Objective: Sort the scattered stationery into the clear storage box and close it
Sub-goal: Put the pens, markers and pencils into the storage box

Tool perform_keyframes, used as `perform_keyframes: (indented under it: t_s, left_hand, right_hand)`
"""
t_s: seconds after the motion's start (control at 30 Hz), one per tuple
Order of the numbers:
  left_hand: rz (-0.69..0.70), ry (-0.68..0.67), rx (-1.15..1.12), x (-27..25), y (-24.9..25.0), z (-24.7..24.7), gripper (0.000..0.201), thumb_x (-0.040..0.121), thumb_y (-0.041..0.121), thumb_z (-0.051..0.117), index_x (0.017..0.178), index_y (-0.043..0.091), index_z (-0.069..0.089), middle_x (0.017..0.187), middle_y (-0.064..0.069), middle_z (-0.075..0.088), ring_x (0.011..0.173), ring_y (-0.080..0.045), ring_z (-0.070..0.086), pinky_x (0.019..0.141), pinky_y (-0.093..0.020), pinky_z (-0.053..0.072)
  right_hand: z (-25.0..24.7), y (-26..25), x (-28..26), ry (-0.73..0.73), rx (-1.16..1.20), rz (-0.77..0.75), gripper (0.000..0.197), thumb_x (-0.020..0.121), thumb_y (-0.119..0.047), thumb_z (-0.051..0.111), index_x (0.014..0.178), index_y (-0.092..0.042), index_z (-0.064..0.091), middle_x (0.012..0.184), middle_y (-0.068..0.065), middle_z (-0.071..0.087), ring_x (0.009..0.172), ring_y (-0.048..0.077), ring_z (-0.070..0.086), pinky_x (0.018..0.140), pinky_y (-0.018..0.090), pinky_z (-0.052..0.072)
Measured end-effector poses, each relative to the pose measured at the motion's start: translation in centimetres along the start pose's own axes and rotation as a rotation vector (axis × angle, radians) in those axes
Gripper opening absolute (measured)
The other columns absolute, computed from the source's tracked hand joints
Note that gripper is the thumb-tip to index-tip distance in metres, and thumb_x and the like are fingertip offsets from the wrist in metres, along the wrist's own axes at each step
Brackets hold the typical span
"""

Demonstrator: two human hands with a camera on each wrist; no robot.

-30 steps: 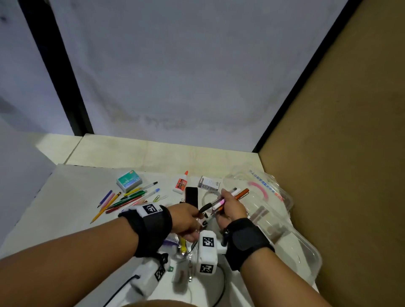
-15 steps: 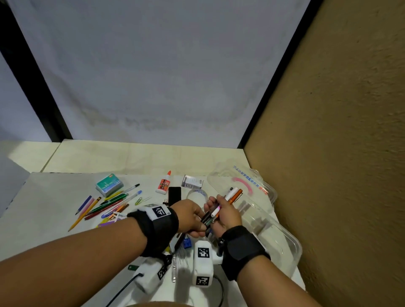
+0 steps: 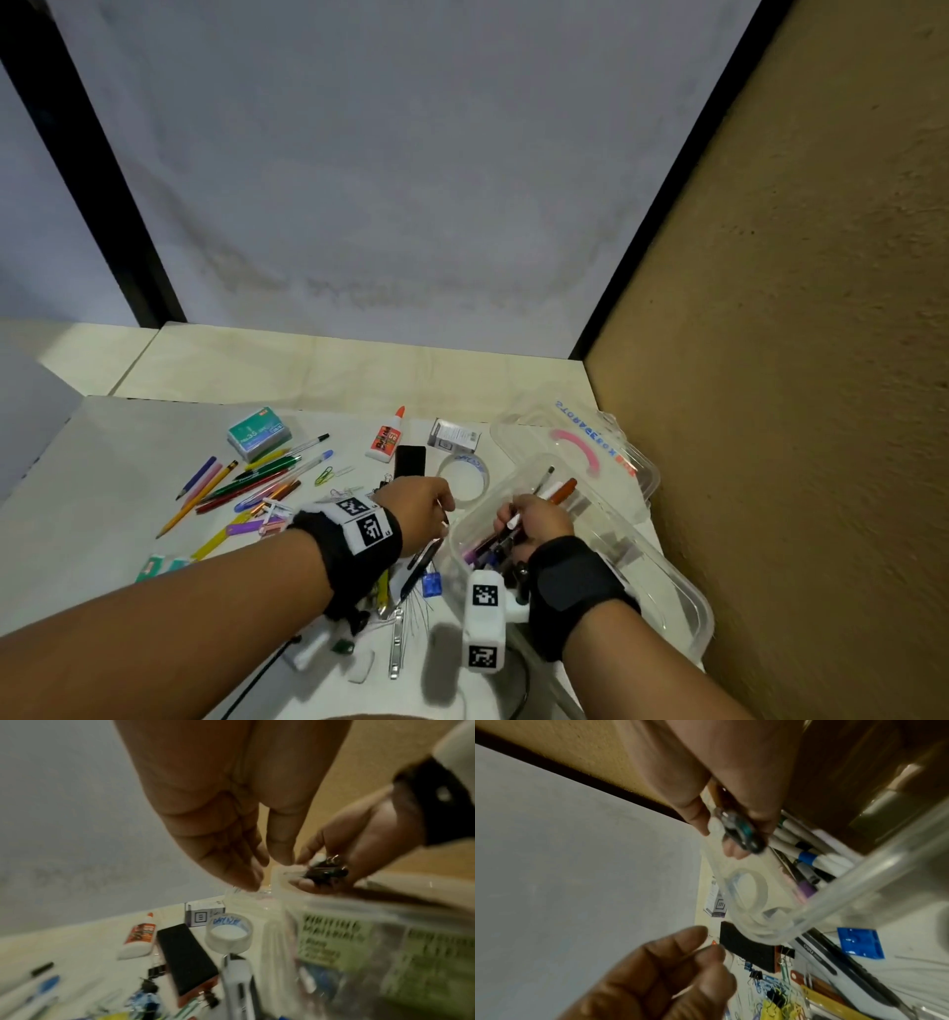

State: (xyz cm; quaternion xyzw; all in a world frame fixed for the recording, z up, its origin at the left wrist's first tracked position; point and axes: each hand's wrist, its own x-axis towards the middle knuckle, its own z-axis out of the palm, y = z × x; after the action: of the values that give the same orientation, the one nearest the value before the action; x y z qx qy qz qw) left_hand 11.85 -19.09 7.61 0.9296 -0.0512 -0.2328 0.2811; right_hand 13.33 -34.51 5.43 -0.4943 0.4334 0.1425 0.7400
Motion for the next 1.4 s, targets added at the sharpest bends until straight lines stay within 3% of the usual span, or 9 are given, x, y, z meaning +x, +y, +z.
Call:
perform_keyframes:
  t_s: [0.2,0.43,0.5,0.63,0.8,0.97,1.07,1.2,1.4]
  left_hand:
    - [0.029,-0.141,0.176,0.1,-1.4,1.1,0.047,0.093,0.017,0.051,0.139,0.023,0.043,0.138,0.003,0.052,0.124,-0.016,0.051,0.103,-0.028,0.040]
    - [-0.001,-0.177,0.168,0.0,-3.3,1.2,0.045,0.094,0.024,0.053,0.138,0.022,0.045,0.136,0.003,0.054,0.121,-0.015,0.053,0.102,-0.025,0.039]
    - [-0.029,-0.196,0.190,0.0,-4.3,1.0,0.044,0.094,0.028,0.052,0.137,0.021,0.046,0.135,0.002,0.054,0.122,-0.016,0.052,0.102,-0.026,0.039]
    - [-0.111,-0.221,0.236,-0.6,-6.9,0.9,0.042,0.094,0.030,0.050,0.135,0.021,0.049,0.137,-0.001,0.053,0.124,-0.019,0.051,0.102,-0.029,0.040]
    - [-0.198,-0.191,0.245,-1.6,-10.9,-0.3,0.044,0.094,0.031,0.049,0.136,0.021,0.046,0.139,-0.001,0.050,0.127,-0.020,0.048,0.105,-0.030,0.039]
    - [-0.363,-0.091,0.226,-2.9,-16.7,-1.5,0.045,0.094,0.029,0.051,0.138,0.025,0.044,0.143,-0.002,0.044,0.133,-0.021,0.042,0.109,-0.030,0.035]
    - [-0.467,-0.107,0.277,-4.3,-20.3,-2.5,0.047,0.091,0.023,0.054,0.137,0.021,0.043,0.141,-0.006,0.045,0.131,-0.024,0.043,0.107,-0.031,0.038]
    - [-0.518,-0.126,0.303,-6.4,-24.7,-2.8,0.043,0.088,0.025,0.057,0.130,0.021,0.047,0.129,-0.006,0.050,0.123,-0.025,0.046,0.100,-0.036,0.045]
    - [-0.483,-0.123,0.185,-7.7,-28.1,-1.4,0.070,0.091,0.025,0.056,0.149,0.027,0.017,0.155,-0.005,0.019,0.144,-0.023,0.018,0.115,-0.038,0.028]
  right_hand:
    - [0.9,0.6,1.3,0.017,-0.191,0.097,0.011,0.087,0.001,0.040,0.079,-0.006,0.038,0.089,0.015,0.040,0.084,0.028,0.041,0.082,0.041,0.036]
    - [0.1,0.0,1.7,0.094,-0.337,-0.072,0.022,0.085,0.002,0.049,0.066,-0.008,0.044,0.067,0.008,0.044,0.055,0.017,0.041,0.052,0.025,0.038]
    - [0.4,-0.3,1.9,0.124,-0.251,-0.039,0.008,0.087,-0.004,0.051,0.084,-0.004,0.058,0.084,0.015,0.059,0.064,0.018,0.051,0.060,0.028,0.046]
    - [2.4,-0.4,1.5,0.126,-0.352,-0.240,0.050,0.089,-0.008,0.053,0.138,-0.001,0.042,0.144,0.014,0.043,0.125,0.031,0.046,0.102,0.034,0.036]
    - [5.3,0.5,1.1,0.161,-0.620,-0.493,0.036,0.083,-0.011,0.058,0.119,-0.014,0.059,0.138,0.012,0.042,0.106,0.028,0.053,0.100,0.040,0.043]
    - [8.2,1.3,0.6,0.257,-0.863,-0.583,0.028,0.086,-0.018,0.059,0.113,-0.020,0.059,0.155,0.004,0.019,0.134,0.034,0.030,0.110,0.041,0.028]
    - [10.4,2.3,0.2,0.191,-0.889,-0.695,0.021,0.085,-0.013,0.059,0.106,-0.018,0.061,0.154,0.005,0.021,0.137,0.032,0.022,0.109,0.040,0.030]
    - [14.2,5.9,-0.2,-0.102,-1.094,-0.952,0.015,0.079,-0.007,0.059,0.091,-0.014,0.063,0.122,0.013,0.057,0.119,0.032,0.046,0.101,0.038,0.038]
    - [19.3,11.0,0.4,-0.450,-1.636,-0.717,0.012,0.086,-0.013,0.053,0.093,-0.021,0.060,0.111,0.008,0.065,0.104,0.026,0.059,0.089,0.030,0.046]
